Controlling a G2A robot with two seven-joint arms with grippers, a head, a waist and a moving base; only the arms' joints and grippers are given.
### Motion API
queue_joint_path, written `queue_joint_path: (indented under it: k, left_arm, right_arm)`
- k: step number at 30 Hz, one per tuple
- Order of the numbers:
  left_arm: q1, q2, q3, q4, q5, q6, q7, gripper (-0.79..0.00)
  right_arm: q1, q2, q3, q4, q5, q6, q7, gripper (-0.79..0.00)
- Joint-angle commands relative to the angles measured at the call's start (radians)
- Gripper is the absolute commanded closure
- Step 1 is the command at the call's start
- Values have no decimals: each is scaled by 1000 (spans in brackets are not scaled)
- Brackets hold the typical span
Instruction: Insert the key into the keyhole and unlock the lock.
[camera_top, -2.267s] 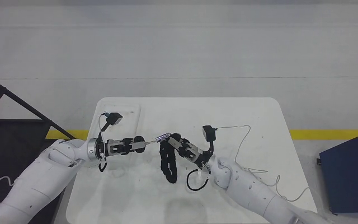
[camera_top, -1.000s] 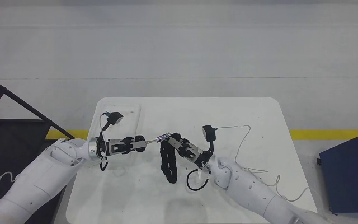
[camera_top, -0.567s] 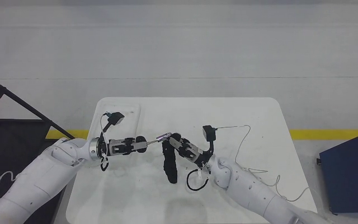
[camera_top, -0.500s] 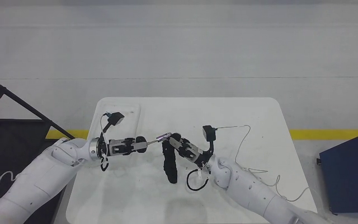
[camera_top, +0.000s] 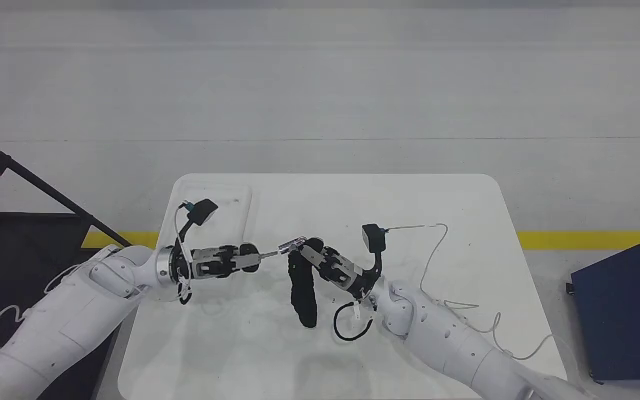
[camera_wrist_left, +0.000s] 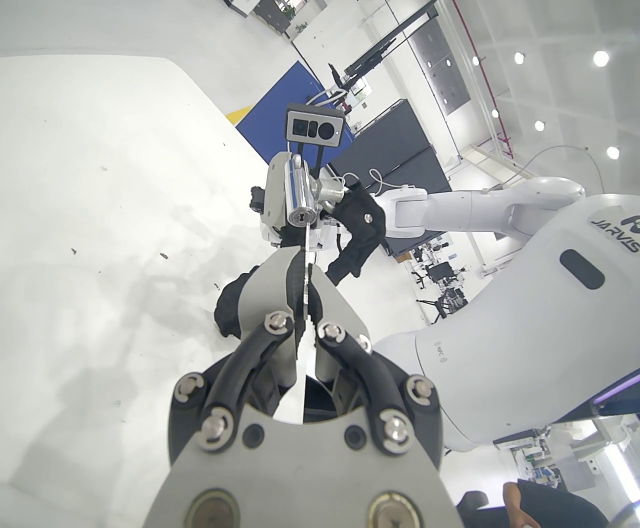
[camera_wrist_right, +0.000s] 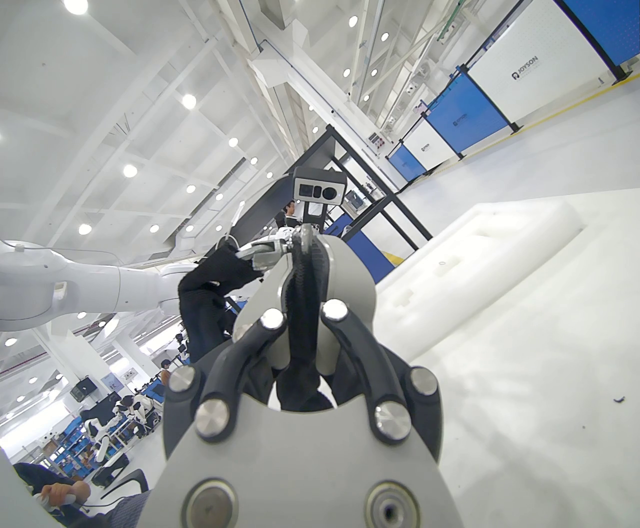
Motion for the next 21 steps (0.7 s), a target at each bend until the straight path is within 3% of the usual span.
queue_joint_path:
  k: [1, 21]
  left_arm:
    - [0, 2, 3, 1, 6, -8, 9, 0]
    - [-20, 5, 25, 4, 19, -9, 10, 0]
  right_arm:
    - [0, 0, 0, 0, 0, 0, 0, 0]
    - [0, 0, 0, 0, 0, 0, 0, 0]
